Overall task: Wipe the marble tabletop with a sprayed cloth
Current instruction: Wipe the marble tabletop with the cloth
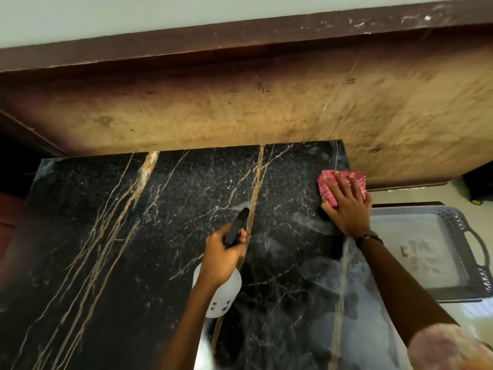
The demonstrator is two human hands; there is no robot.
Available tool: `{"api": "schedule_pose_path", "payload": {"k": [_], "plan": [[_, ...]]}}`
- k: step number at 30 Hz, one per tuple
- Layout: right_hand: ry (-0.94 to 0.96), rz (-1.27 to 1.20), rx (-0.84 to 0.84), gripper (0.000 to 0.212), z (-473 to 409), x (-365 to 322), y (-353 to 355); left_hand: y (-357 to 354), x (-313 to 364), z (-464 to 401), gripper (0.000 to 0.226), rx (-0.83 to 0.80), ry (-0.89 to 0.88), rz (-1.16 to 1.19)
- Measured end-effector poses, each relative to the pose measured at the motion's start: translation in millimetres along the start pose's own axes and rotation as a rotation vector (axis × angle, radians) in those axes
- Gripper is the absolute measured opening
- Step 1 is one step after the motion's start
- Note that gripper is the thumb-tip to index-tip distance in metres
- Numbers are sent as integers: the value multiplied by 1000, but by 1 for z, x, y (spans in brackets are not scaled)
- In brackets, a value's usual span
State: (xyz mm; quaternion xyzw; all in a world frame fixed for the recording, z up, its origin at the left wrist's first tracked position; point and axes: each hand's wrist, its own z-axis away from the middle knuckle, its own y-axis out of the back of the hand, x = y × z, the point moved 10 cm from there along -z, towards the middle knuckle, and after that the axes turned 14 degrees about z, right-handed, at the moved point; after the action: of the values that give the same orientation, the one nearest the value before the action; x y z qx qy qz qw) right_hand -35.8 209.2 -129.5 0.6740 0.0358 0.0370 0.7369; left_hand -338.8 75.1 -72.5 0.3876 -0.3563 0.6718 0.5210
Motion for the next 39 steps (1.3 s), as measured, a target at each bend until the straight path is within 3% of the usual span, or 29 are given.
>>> {"api": "schedule_pose_path", "payload": {"k": [4,9,13,17,21,28,33,36,39], "plan": [[-84,-6,-60,72,-37,-16,-6,0,-4,9,33,-2,-16,-23],[165,54,-8,67,2,-53,-8,4,-10,19,32,22,-17,-19],[271,97,-4,67,70,-28,-13,10,-14,25,35,46,-1,-32],[120,37,-15,75,69,14,-6,13,-16,33,33,64,12,-36],[24,10,-50,77,28,-17,-3,16,-19,40,33,67,18,-13],[366,42,-4,65,58,-122,-9,28,-24,51,33,93,24,-13],[591,97,49,65,126,-96,-17,40,-29,55,30,121,52,-16],[461,87,-1,66,99,-68,-18,46,-30,60,32,132,60,11],[285,40,0,65,52,-83,-11,51,-32,64,31,138,53,18]]}}
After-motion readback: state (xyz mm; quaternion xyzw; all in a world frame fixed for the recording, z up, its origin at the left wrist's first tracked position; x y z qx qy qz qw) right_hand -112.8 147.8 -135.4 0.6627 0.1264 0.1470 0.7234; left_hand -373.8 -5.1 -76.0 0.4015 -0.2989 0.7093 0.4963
